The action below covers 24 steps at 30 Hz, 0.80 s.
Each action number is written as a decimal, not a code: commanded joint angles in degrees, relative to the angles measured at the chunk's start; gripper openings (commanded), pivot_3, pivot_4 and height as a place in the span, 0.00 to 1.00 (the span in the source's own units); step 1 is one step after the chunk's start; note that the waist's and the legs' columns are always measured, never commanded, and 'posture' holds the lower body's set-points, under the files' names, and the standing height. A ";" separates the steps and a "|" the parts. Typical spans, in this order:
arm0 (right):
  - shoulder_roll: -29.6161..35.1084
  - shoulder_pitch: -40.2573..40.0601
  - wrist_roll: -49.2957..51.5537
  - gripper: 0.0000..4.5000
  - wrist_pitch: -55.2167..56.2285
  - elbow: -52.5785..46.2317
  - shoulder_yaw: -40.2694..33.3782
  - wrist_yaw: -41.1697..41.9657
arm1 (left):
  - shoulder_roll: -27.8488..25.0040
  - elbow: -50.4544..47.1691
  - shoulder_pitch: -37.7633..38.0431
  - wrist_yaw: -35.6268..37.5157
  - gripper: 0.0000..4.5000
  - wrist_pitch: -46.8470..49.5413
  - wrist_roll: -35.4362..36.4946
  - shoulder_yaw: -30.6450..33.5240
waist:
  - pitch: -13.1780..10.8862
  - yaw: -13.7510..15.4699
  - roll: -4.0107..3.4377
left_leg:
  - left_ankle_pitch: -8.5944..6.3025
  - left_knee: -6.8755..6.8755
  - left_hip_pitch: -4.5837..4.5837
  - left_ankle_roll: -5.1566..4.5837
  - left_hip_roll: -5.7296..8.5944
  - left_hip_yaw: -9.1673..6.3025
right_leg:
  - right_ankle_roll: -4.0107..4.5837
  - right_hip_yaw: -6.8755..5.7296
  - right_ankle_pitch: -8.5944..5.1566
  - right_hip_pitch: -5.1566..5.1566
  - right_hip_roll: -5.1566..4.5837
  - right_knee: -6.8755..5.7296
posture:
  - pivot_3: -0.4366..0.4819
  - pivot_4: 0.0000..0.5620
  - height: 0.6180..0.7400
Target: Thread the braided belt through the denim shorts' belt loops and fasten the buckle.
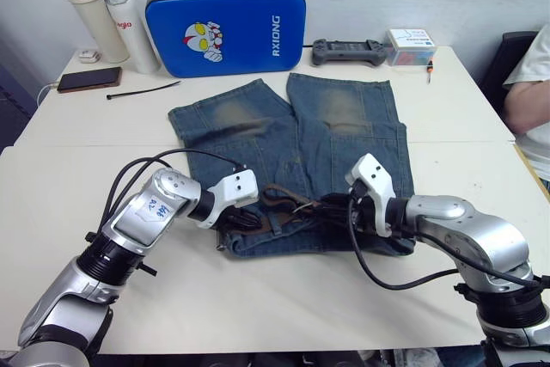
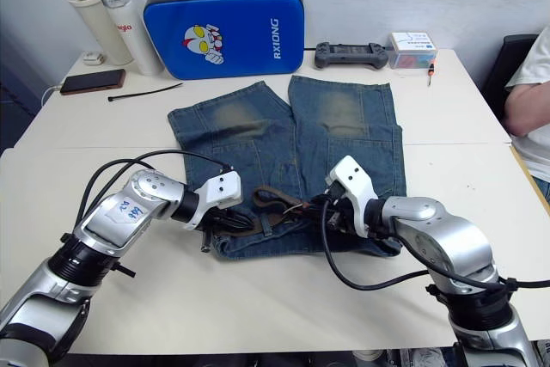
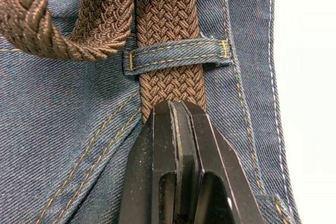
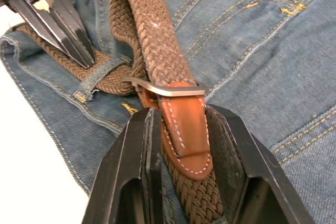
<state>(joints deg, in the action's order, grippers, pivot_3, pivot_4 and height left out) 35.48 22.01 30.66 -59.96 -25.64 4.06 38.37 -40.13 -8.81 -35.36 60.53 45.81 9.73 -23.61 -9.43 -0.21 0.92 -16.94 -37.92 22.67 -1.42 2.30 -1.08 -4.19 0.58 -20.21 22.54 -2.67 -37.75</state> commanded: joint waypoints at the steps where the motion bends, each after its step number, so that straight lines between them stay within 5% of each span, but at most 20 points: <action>1: -0.40 0.38 -0.15 0.34 0.91 0.61 0.13 -0.51 | -0.95 0.45 1.33 -1.21 0.00 1.07 -1.52 -0.45 | 0.00 0.01 0.00 | 0.00 0.00 0.00 0.00 0.00 0.00 | 0.00 0.00 0.00 0.00 0.00 0.00 | 0.48 0.27 1.00; 13: -2.26 0.97 -0.99 0.34 0.27 2.69 1.23 -2.32 | -0.83 0.28 1.49 -1.65 0.00 1.38 -1.45 -0.26 | 0.00 0.01 0.00 | 0.00 0.00 -0.01 0.00 0.00 0.00 | 0.00 0.00 0.00 0.00 0.00 0.00 | 0.48 0.27 1.00; 19: -1.62 1.51 -2.82 0.01 -0.16 3.37 1.56 -4.21 | -0.65 0.27 1.50 -1.72 0.00 1.48 -1.39 -0.29 | 0.00 0.00 0.00 | 0.00 0.00 -0.02 0.00 0.00 0.00 | 0.00 0.00 0.00 -0.01 0.00 -0.01 | 0.48 0.27 1.00; 24: 6.10 1.48 -7.32 0.01 4.24 -1.72 3.30 -2.27 | -0.79 0.47 1.71 -1.47 0.00 1.19 -1.37 -0.63 | 0.00 0.04 0.00 | 0.00 0.01 -0.04 0.00 0.00 0.00 | 0.01 0.00 0.00 -0.03 0.00 0.00 | 0.48 0.27 1.00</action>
<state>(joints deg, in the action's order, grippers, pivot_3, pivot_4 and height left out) 33.22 23.51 29.46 -59.95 -22.58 5.84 35.50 -40.05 -9.12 -35.24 59.94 46.21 9.74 -23.58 -9.43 -0.18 0.92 -16.95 -37.91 22.63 -1.42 2.30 -1.08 -4.19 0.58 -20.22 22.51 -2.68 -37.75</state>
